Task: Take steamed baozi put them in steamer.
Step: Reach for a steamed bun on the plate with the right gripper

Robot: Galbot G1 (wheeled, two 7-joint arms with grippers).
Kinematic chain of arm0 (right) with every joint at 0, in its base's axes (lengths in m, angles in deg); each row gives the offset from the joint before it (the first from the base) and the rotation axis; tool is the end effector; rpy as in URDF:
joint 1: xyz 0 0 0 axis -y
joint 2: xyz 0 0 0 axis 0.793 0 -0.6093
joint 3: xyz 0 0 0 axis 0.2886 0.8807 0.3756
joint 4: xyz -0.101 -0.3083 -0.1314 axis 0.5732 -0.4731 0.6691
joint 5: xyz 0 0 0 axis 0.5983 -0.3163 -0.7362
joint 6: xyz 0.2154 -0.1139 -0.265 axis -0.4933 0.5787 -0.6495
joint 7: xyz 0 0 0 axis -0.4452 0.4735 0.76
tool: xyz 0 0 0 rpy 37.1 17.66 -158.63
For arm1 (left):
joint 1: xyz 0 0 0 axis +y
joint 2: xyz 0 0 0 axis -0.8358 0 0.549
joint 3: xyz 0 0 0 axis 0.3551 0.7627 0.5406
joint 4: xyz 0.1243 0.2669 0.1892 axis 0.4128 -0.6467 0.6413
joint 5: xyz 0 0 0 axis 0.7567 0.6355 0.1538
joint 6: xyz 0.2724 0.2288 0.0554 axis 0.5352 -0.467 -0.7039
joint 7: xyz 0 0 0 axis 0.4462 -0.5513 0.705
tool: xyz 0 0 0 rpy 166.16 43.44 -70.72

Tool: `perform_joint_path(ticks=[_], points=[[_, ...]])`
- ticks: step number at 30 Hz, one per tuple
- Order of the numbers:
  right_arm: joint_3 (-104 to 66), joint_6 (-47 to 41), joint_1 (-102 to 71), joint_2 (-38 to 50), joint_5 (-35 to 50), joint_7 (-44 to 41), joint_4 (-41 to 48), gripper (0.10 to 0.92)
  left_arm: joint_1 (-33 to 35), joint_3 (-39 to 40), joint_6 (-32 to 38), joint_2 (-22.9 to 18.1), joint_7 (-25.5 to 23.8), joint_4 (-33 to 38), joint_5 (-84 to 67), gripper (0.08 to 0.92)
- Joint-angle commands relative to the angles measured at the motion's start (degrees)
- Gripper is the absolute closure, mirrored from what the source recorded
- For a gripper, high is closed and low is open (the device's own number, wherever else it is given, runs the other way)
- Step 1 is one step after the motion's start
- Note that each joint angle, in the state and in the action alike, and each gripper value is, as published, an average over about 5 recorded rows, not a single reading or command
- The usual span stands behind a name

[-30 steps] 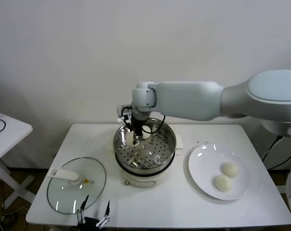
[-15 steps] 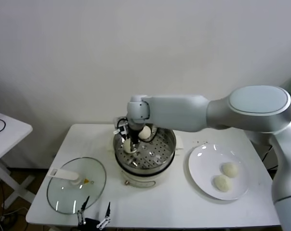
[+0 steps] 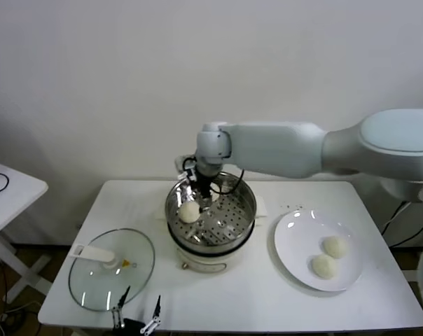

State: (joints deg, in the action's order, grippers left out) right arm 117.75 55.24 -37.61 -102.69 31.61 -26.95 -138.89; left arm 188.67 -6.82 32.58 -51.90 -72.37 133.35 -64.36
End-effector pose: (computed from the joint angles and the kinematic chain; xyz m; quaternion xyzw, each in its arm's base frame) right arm 0.5536 0.1584 -0.0321 0.5659 -0.4894 0.5886 0.3062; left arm 0.0687 0.0335 -0.4494 -0.0627 -0.9788 -0.1854 0.0600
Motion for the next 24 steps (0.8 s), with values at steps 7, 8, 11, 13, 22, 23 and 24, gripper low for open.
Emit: perform_joint_path(ticks=[7, 8, 11, 13, 22, 23, 24], points=[[15.4, 11.5, 14.1, 30.7, -7.7, -11.8, -14.8, 0.203, 0.1, 0.1, 0.1, -1.7, 0.0, -0.8, 0.3, 0.177], [15.9, 12.0, 13.1, 32.9, -9.3, -11.8, -15.6, 0.203, 0.0, 0.2, 0.1, -1.7, 0.0, -0.9, 0.3, 0.177], [15.8, 13.1, 8.6, 38.2, -15.0, -11.6, -16.8, 0.203, -0.1, 0.3, 0.1, -1.9, 0.0, -1.1, 0.4, 0.177], [14.8, 13.1, 4.8, 40.9, -18.6, -11.0, -17.0, 0.203, -0.1, 0.3, 0.1, -2.1, 0.1, -1.1, 0.4, 0.177], [4.1, 11.3, -12.9, 45.6, -26.1, -8.5, -13.8, 0.203, 0.1, 0.1, 0.1, -2.4, 0.1, -1.5, 0.5, 0.177], [3.0, 11.2, -14.2, 45.7, -26.4, -8.3, -13.4, 0.203, 0.1, 0.0, 0.1, -2.3, 0.1, -1.5, 0.5, 0.177], [1.8, 11.2, -15.5, 45.8, -26.9, -8.2, -12.9, 0.203, 0.1, 0.0, 0.1, -2.3, 0.1, -1.5, 0.6, 0.177]])
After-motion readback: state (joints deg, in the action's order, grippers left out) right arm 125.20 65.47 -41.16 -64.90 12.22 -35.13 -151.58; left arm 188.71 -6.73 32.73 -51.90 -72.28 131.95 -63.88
